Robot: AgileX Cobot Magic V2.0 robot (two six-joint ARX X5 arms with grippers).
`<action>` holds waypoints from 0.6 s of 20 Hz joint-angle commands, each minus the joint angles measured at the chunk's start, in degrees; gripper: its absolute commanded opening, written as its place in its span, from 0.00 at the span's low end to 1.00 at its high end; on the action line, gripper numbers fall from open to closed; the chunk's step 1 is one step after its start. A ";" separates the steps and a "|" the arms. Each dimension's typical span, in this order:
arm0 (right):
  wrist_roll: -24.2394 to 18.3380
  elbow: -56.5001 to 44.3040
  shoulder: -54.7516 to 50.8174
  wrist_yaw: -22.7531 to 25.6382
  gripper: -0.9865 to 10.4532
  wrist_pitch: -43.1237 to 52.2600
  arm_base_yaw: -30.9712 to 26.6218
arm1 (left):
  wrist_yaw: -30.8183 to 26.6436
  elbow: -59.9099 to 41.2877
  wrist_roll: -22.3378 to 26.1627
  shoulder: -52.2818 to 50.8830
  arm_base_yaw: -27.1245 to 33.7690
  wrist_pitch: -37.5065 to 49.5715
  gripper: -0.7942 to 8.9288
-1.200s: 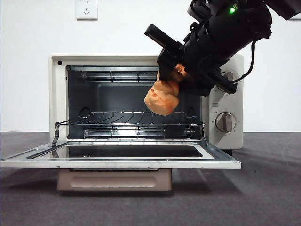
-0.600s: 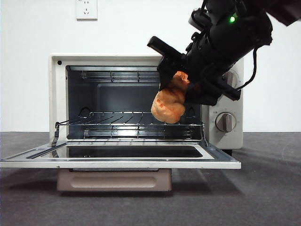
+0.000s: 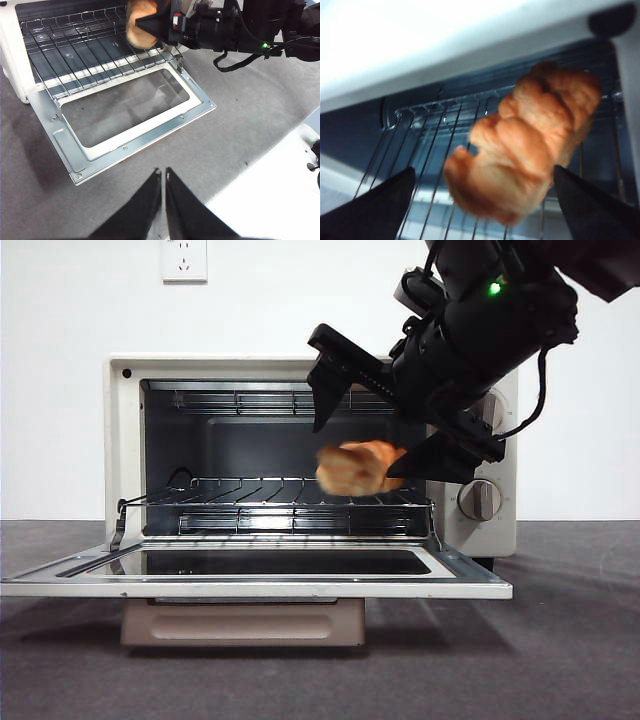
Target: The left arm flap open the oven, the right arm pick bread and place it into oven, the left arm flap close the oven
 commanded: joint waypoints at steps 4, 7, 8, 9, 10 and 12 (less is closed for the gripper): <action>-0.52 0.37 -7.32 -0.55 0.47 -7.32 2.73 | -7.69 1.25 -0.72 1.60 -0.31 0.31 0.10; -4.11 0.37 -16.63 -0.74 0.47 -19.04 5.77 | -9.25 1.31 -1.97 6.21 0.98 -0.09 0.10; -6.19 0.37 -20.81 -1.53 0.47 -24.06 6.80 | -9.01 1.31 -1.97 8.39 1.81 0.26 0.10; -8.02 0.37 -24.33 -2.49 0.47 -28.24 7.50 | -7.87 1.31 -1.79 10.25 2.67 0.81 0.10; -9.70 0.37 -28.41 -4.20 0.47 -32.94 7.89 | -6.01 1.31 -1.64 12.24 3.91 1.77 0.10; -12.61 0.37 -36.94 -7.76 0.47 -42.56 7.91 | -0.83 1.62 0.48 16.33 8.31 5.31 0.10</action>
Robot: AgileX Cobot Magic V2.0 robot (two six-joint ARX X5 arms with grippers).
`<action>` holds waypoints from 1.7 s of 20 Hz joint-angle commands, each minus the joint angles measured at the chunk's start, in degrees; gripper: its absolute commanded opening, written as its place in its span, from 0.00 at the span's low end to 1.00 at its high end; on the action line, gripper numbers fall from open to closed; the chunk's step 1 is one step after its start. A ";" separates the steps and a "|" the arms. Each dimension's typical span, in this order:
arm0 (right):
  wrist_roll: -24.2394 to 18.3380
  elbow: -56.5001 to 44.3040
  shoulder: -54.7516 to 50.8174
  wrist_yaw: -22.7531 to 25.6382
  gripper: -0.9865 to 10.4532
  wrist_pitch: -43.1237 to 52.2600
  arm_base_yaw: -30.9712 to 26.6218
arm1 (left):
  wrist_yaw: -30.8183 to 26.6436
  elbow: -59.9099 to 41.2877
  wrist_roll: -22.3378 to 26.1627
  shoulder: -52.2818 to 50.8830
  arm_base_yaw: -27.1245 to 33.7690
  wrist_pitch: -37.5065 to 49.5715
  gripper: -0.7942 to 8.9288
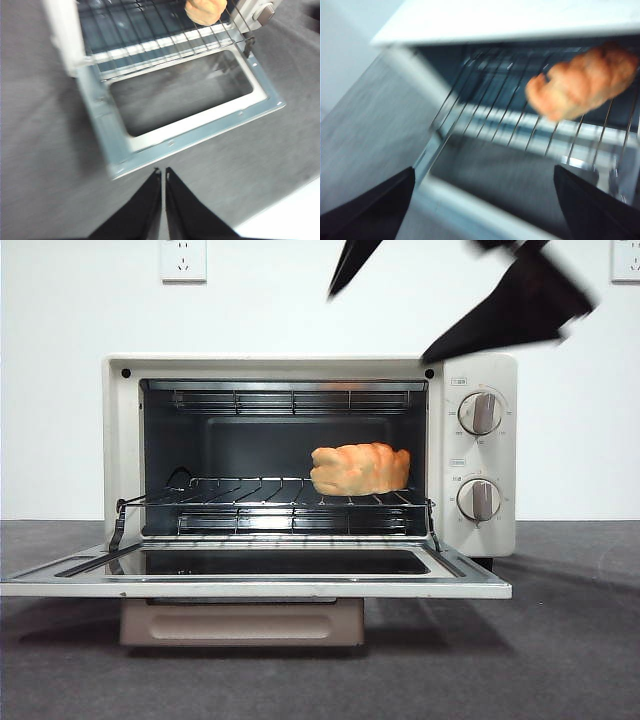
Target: The left arm flap open the oven, the right arm pick bread and place it into oven, the left arm flap close the oven
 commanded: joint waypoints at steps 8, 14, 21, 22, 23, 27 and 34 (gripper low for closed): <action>-4.31 2.71 -30.45 -4.63 0.47 -34.40 0.39 | 32.24 1.16 6.86 23.87 31.93 9.25 0.10; -2.80 5.33 -35.60 -4.02 0.47 -39.01 0.39 | 34.60 -7.82 3.34 32.74 36.24 19.96 0.10; -1.51 5.33 -35.58 -4.04 0.47 -34.32 0.39 | 31.54 -20.09 -3.21 33.09 36.39 30.82 0.10; -1.46 5.33 -35.58 -4.02 0.47 -33.75 0.39 | 32.68 -20.50 -3.19 33.09 36.37 30.73 0.10; -1.49 5.33 -35.58 -4.00 0.47 -33.35 0.39 | 33.27 -20.98 -3.21 33.11 36.24 30.32 0.10; -1.46 5.33 -35.58 -3.96 0.47 -31.65 0.39 | 34.69 -23.39 -3.19 33.11 35.67 30.38 0.10; -1.36 5.33 -35.58 -3.91 0.47 -30.49 0.39 | 38.18 -23.71 -3.02 33.16 34.58 30.36 0.10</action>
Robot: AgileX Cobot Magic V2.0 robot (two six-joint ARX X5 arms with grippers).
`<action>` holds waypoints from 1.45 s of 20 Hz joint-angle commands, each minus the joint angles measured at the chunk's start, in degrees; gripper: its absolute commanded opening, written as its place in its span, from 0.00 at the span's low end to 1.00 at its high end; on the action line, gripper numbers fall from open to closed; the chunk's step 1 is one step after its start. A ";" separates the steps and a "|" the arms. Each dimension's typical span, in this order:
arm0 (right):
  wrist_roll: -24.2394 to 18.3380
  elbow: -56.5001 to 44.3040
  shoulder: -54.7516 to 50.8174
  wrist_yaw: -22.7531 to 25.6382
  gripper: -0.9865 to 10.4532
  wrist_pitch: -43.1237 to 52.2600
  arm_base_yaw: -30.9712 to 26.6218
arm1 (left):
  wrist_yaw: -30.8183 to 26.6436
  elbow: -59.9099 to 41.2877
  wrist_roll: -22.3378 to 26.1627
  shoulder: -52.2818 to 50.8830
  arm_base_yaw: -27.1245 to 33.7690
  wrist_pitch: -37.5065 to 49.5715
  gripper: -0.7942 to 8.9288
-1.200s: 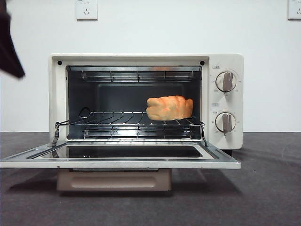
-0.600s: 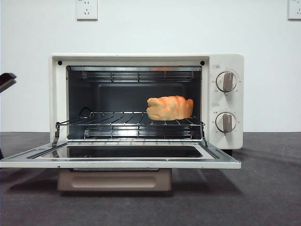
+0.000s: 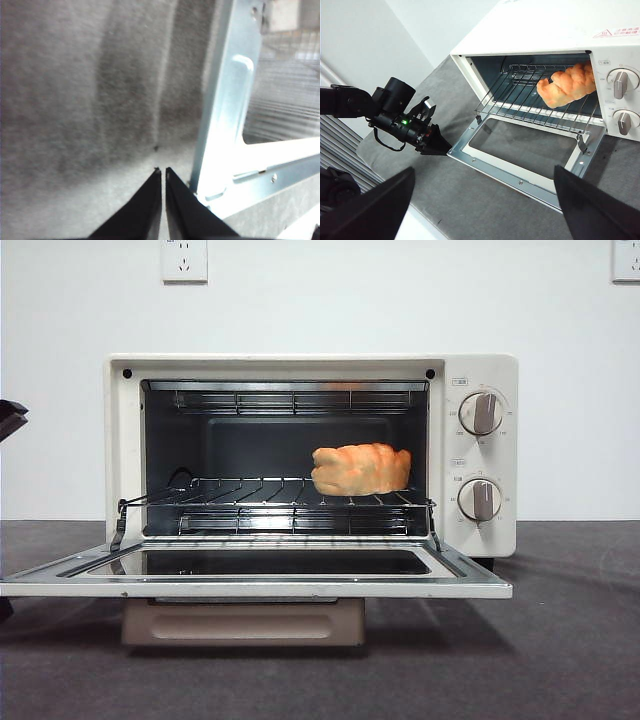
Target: The left arm flap open the oven, the right arm pick bread and place it into oven, the left arm flap close the oven
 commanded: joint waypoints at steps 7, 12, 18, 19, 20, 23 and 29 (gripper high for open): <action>1.20 0.96 0.04 0.09 0.47 0.61 0.48 | 3.56 0.09 0.57 0.90 -1.14 -0.96 0.10; 1.33 0.96 0.04 0.09 0.47 0.61 0.48 | 10.34 0.11 -0.26 0.87 -1.07 1.20 0.10; 1.86 0.96 0.04 0.09 0.47 0.59 0.48 | 14.86 0.24 -6.19 0.31 0.13 7.28 0.10; 1.88 0.96 0.04 0.09 0.47 0.59 0.48 | 15.28 0.42 -7.87 0.02 0.52 9.05 0.10; 1.92 0.96 0.04 0.09 0.47 0.59 0.48 | 15.28 0.76 -9.60 -0.22 0.87 10.62 0.10; 2.03 0.96 0.07 0.11 0.47 0.59 0.48 | 15.30 2.12 -17.51 -0.85 1.57 18.51 0.10; 2.03 0.96 0.07 0.09 0.47 0.57 0.48 | 14.58 4.24 -35.60 -0.85 1.66 41.48 0.10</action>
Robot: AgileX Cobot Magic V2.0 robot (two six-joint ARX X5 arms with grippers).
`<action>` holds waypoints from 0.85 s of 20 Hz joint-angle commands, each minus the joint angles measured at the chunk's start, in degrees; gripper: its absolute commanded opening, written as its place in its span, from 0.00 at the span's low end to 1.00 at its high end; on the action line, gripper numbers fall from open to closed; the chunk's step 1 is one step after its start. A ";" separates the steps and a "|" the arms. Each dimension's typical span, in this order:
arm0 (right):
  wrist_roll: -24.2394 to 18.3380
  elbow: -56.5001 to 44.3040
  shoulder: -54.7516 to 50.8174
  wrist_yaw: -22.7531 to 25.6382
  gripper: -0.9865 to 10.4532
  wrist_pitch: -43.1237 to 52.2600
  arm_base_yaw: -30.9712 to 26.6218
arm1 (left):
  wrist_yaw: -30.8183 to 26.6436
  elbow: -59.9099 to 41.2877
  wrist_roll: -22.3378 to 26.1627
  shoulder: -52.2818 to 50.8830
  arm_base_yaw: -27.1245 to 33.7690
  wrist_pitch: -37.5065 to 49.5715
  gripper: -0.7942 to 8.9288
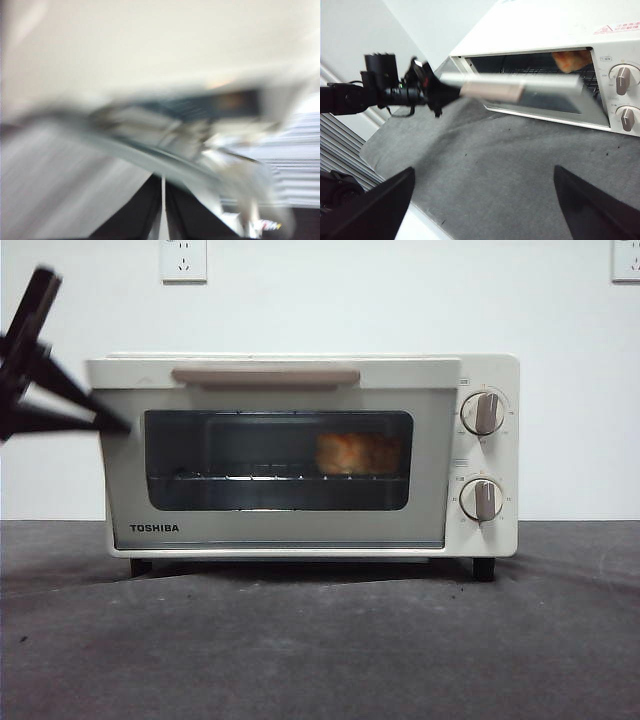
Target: The left arm flap open the oven, the right arm pick bread and place it into oven, the left arm flap close the oven
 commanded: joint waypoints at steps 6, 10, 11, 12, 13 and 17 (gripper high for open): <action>0.70 0.96 0.07 0.09 0.47 0.50 0.48 | 5.25 1.14 -10.29 -0.44 0.04 8.35 0.10; 0.42 0.96 0.09 0.09 0.47 0.48 0.48 | 9.38 1.18 -9.35 -3.17 0.28 8.28 0.10; 0.15 0.96 0.11 0.09 0.47 0.48 0.48 | 10.19 1.25 -9.38 -3.96 0.39 8.26 0.10; -0.17 0.96 0.11 0.07 0.47 0.50 0.48 | 10.93 1.36 -9.42 -4.76 0.39 8.17 0.10; -0.81 0.96 0.11 0.07 0.47 0.50 0.48 | 11.50 1.46 -9.44 -5.66 0.46 8.09 0.10; -3.21 0.96 0.11 0.09 0.47 0.37 0.48 | 13.05 1.49 -8.70 -9.79 0.28 7.93 0.10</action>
